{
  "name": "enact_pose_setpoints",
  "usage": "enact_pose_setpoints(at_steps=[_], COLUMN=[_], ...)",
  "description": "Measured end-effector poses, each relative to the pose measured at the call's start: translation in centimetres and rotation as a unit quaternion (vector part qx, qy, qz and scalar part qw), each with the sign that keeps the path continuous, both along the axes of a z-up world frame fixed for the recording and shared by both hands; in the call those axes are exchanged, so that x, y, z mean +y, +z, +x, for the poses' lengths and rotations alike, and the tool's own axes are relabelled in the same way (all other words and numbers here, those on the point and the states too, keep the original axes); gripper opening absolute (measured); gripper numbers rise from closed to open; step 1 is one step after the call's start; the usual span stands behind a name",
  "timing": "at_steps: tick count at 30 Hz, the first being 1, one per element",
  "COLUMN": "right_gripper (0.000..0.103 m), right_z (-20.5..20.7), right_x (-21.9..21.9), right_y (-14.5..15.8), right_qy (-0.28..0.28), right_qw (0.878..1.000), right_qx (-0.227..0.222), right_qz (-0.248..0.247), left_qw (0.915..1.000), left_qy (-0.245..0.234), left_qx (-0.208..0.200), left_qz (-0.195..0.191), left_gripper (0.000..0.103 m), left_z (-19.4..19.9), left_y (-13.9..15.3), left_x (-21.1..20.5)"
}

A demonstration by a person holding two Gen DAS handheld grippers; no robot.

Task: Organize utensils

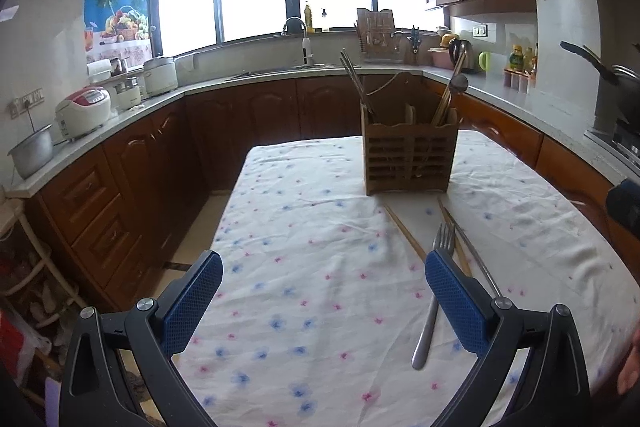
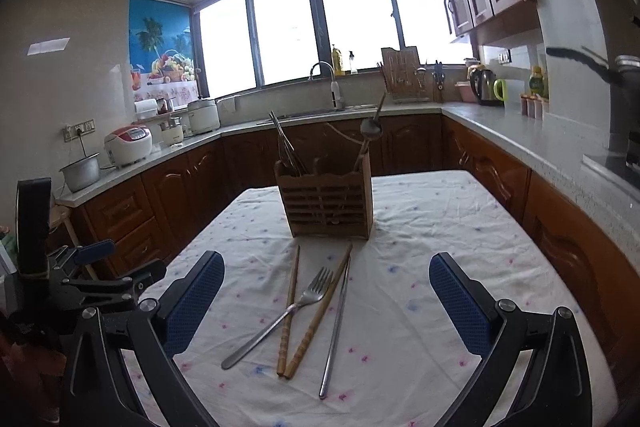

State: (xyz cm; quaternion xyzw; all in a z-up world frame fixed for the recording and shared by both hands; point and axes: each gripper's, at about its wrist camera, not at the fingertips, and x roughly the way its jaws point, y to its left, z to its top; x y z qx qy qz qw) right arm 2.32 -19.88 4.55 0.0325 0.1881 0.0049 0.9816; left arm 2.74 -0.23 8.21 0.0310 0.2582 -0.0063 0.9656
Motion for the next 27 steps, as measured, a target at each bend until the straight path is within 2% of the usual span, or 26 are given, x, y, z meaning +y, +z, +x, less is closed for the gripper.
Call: enact_pose_setpoints(at_steps=[6,10,18,27], right_gripper=[0.103,0.103,0.103,0.103], right_z=[0.2,0.6,1.5,1.6], right_x=[0.6,0.7,0.4,0.2], right_y=[1.2,0.3,-1.8,-2.4], right_qy=[-0.001,-0.01,-0.014,-0.015], right_qw=[1.0,0.999,0.999,0.999], right_qx=[-0.007,-0.005,0.021,0.02], right_qz=[-0.019,-0.031,-0.026,-0.023], left_qw=[0.9999,0.9997,0.9996,0.9993], left_qy=[0.007,0.007,0.027,0.034], left_qx=[-0.006,-0.018,0.005,0.013], left_qz=[-0.002,-0.017,-0.008,-0.005], left_gripper=[0.102,0.102,0.102,0.102], left_z=[0.4,0.6,2.1,3.1], left_y=[0.7,0.3,-0.3,-0.6], left_x=[0.3,1.1,1.8,2.4])
